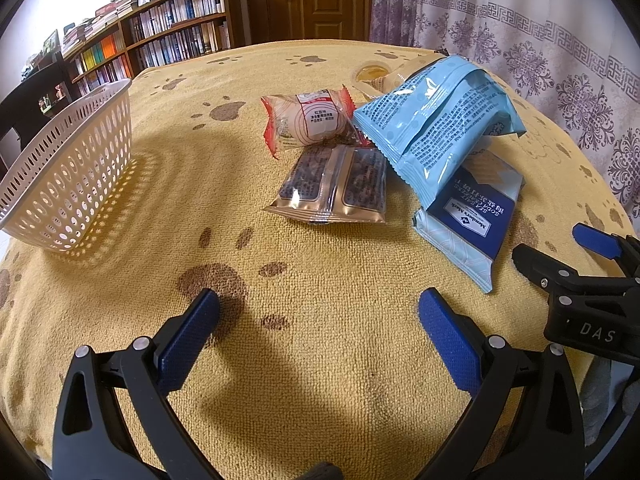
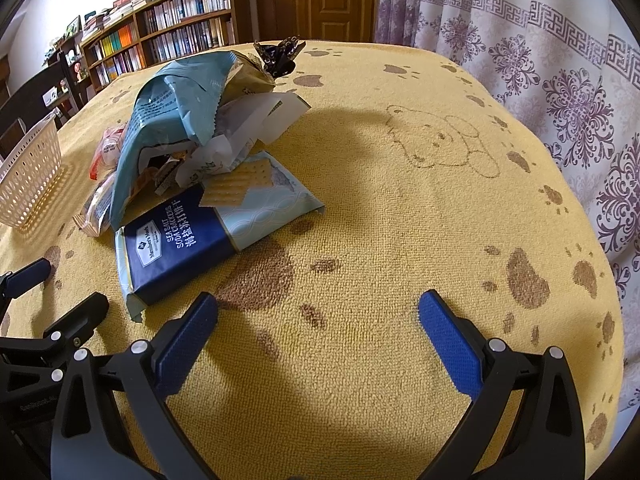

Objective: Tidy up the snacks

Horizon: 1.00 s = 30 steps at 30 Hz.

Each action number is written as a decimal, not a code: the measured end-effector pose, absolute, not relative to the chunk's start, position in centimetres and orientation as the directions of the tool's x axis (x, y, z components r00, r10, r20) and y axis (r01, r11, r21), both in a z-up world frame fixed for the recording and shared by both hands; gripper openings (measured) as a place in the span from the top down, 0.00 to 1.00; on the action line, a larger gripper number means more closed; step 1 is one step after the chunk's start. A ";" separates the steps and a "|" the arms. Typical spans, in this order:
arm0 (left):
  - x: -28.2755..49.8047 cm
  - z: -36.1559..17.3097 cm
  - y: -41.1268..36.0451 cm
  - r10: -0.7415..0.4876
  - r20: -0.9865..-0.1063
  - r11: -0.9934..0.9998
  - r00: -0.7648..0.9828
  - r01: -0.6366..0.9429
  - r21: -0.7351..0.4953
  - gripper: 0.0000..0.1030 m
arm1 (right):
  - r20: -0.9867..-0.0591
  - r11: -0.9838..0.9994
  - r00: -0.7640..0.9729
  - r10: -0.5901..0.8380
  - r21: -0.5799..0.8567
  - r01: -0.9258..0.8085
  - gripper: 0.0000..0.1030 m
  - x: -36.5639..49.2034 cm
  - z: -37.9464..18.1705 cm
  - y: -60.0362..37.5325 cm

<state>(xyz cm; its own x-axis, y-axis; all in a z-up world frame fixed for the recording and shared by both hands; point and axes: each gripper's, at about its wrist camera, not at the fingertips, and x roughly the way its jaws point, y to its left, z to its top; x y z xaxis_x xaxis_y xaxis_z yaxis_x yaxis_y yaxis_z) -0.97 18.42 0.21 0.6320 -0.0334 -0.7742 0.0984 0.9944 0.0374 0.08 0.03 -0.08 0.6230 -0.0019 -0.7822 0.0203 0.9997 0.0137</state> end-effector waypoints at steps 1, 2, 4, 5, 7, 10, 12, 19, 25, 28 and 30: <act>-1.0 0.2 18.4 -0.034 -0.774 0.994 0.632 0.099 0.038 0.02 | -0.782 1.000 0.624 0.000 0.016 0.021 0.05 0.0 -0.1 0.0; -0.8 0.2 18.4 -0.035 -0.774 0.994 0.632 0.101 0.038 0.02 | -0.782 1.000 0.624 -0.001 0.016 0.021 0.05 0.1 0.0 0.1; -0.8 0.1 18.6 -0.044 -0.776 0.993 0.629 0.113 0.035 0.02 | -0.780 1.000 0.626 0.003 0.021 0.021 0.05 0.0 0.0 0.1; -0.7 0.1 18.8 -0.049 -0.776 0.992 0.628 0.119 0.033 0.02 | -0.779 0.999 0.627 0.006 0.024 0.021 0.05 0.0 0.0 0.1; -0.6 0.2 18.8 -0.054 -0.776 0.992 0.628 0.125 0.032 0.02 | -0.774 0.999 0.633 0.016 0.038 0.020 0.05 -0.1 0.1 0.0; -0.7 0.2 19.0 -0.066 -0.773 0.991 0.631 0.132 0.023 0.02 | -0.767 0.997 0.640 0.045 0.071 0.015 0.05 -0.2 0.2 -0.6; -0.7 0.3 19.3 -0.082 -0.769 0.991 0.634 0.133 0.004 0.02 | -0.763 0.996 0.643 0.064 0.093 0.011 0.05 -0.3 0.4 -0.8; -0.6 0.8 20.6 -0.145 -0.752 0.988 0.643 0.135 -0.075 0.02 | -0.715 0.979 0.679 0.165 0.201 -0.026 0.05 -0.6 2.4 -1.2; -1.2 2.7 21.1 -0.054 -0.692 0.994 0.720 0.103 0.029 0.02 | -0.653 0.972 0.727 0.212 0.219 -0.086 0.05 0.5 5.2 0.7; -1.3 4.1 22.3 -0.032 -0.663 0.997 0.748 0.071 0.032 0.02 | -0.628 0.976 0.750 0.210 0.178 -0.124 0.05 1.6 6.2 2.5; -1.2 4.7 23.2 -0.030 -0.659 0.999 0.751 0.052 0.013 0.02 | -0.620 0.981 0.761 0.193 0.133 -0.141 0.05 2.9 6.5 3.8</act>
<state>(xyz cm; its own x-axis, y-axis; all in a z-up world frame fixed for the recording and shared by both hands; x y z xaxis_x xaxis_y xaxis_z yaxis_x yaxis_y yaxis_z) -1.24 23.17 4.68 0.7511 -0.0301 -0.6595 0.0519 0.9986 0.0135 2.88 3.78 6.47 0.7607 0.1931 -0.6197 -0.1408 0.9811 0.1329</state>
